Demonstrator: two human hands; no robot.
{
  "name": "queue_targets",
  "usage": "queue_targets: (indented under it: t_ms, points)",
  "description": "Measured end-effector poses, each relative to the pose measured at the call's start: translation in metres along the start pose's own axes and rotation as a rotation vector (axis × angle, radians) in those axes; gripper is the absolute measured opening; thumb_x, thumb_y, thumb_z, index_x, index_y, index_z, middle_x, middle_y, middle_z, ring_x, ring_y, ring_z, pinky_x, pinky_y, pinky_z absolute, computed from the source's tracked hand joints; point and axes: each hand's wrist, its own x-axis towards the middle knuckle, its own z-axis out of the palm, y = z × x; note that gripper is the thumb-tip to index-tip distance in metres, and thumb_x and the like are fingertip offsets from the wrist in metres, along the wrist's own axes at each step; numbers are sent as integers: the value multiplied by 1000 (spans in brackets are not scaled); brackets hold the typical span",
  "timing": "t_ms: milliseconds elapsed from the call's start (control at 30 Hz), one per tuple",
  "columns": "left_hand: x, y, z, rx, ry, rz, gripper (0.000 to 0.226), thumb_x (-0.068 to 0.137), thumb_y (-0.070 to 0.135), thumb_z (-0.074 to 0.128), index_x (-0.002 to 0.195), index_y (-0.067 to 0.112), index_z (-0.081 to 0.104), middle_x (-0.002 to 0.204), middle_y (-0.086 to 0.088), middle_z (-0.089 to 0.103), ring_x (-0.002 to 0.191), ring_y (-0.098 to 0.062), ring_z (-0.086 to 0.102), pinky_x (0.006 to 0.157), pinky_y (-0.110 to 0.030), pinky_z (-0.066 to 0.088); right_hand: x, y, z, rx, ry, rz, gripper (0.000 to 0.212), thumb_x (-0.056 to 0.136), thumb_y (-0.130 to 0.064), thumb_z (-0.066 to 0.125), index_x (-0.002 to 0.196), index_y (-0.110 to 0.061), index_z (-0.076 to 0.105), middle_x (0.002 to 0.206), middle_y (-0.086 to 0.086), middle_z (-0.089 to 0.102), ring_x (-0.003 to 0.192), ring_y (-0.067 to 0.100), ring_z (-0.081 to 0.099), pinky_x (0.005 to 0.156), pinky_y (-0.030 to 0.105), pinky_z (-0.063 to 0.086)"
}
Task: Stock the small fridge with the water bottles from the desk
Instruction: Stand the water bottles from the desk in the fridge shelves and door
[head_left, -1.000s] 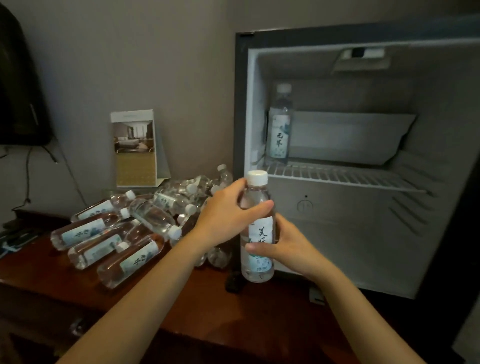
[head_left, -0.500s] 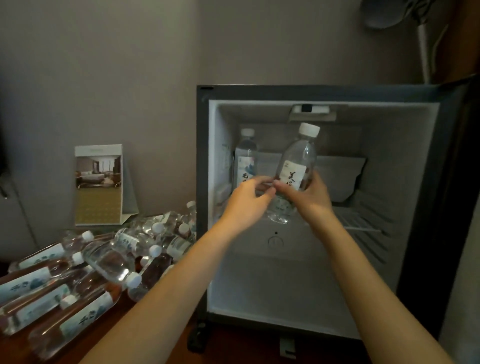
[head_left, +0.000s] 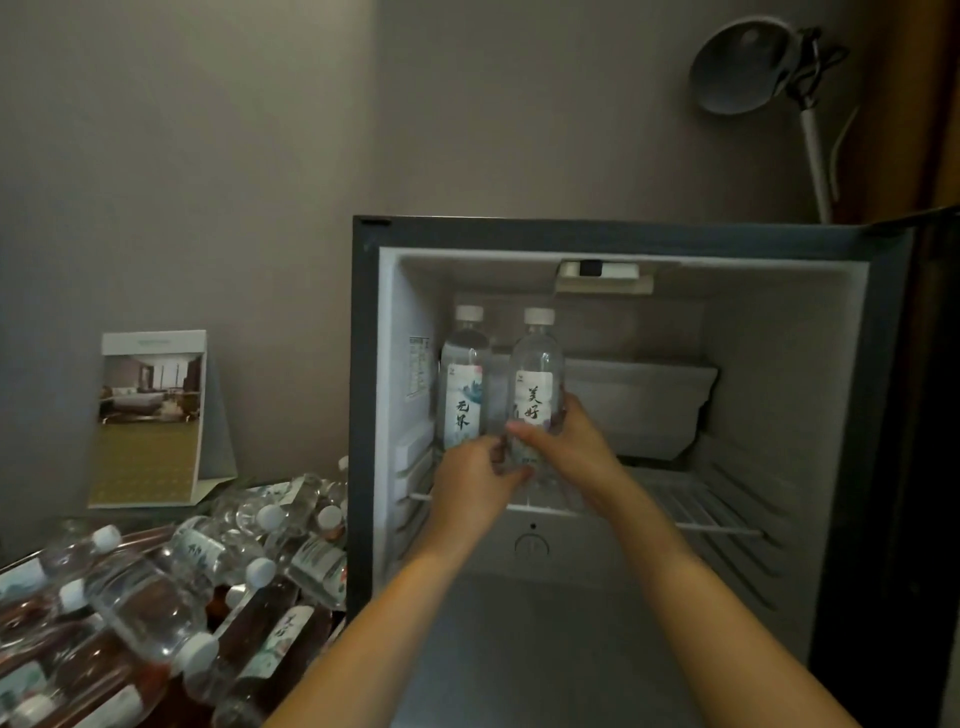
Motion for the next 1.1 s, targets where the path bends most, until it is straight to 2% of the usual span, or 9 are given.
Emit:
queue_targets:
  t_ms: [133, 233, 333, 433, 567, 733, 833, 967, 1100]
  points:
    - [1, -6, 6, 144, 141, 51, 22, 83, 29, 68, 86, 7, 70, 84, -7, 72, 81, -20, 67, 67, -29, 47, -1, 15, -4, -122, -104, 77, 49, 75, -12, 76, 116, -13, 50, 109, 1, 63, 87, 6, 62, 70, 16, 51]
    - [3, -8, 8, 178, 153, 35, 20, 85, 25, 66, 86, 6, 70, 86, -10, 72, 84, -24, 66, 69, -32, 47, 5, 16, -2, -185, -80, 87, 49, 73, -18, 78, 112, -15, 48, 101, -3, 60, 86, 9, 61, 70, 18, 49]
    - [8, -9, 6, 186, 132, -10, 18, 87, 20, 62, 91, 5, 70, 93, -12, 72, 91, -27, 66, 77, -36, 50, 13, 14, 3, -245, -79, 73, 37, 71, -20, 80, 94, -22, 50, 93, -7, 58, 85, 10, 60, 72, 21, 50]
    - [9, -10, 4, 162, 103, -29, 17, 85, 12, 61, 97, 7, 71, 96, -12, 72, 95, -26, 66, 83, -36, 50, 16, 14, 6, -241, -100, 44, 32, 71, -18, 80, 72, -30, 50, 82, -13, 58, 71, -4, 56, 60, 10, 47]
    - [9, -10, 1, 180, 84, -52, 18, 84, 13, 61, 99, 9, 71, 99, -11, 72, 99, -26, 64, 83, -35, 49, 17, 11, 6, -253, -157, 55, 26, 73, -16, 77, 93, -26, 63, 102, 0, 69, 93, 13, 65, 80, 25, 53]
    - [9, -9, 0, 181, 60, -73, 21, 84, 13, 61, 102, 7, 70, 102, -12, 71, 102, -28, 63, 85, -36, 49, 22, 8, 11, -281, -176, 122, 63, 70, -14, 79, 121, -3, 43, 116, 10, 61, 104, 23, 61, 92, 39, 51]
    - [8, -8, -1, 194, 17, -69, 22, 84, 11, 60, 104, 7, 69, 105, -12, 70, 104, -27, 62, 87, -37, 48, 19, 8, 15, -292, -175, 118, 62, 73, -10, 76, 124, 1, 43, 121, 16, 57, 108, 24, 59, 95, 38, 50]
    - [-1, -7, -4, 149, -17, -21, 29, 82, 2, 55, 108, 7, 67, 109, -11, 69, 107, -26, 60, 88, -34, 47, 7, 4, 24, -229, -76, 109, 59, 77, -3, 69, 127, 4, 38, 122, 18, 56, 111, 26, 58, 94, 38, 49]
    - [-28, -8, -14, 16, 70, 41, 31, 86, 2, 54, 113, 11, 66, 108, -8, 69, 102, -20, 63, 89, -28, 48, -20, -10, 36, -239, 304, 8, 45, 83, -4, 60, 124, -1, 43, 108, 14, 61, 99, 28, 60, 83, 35, 49]
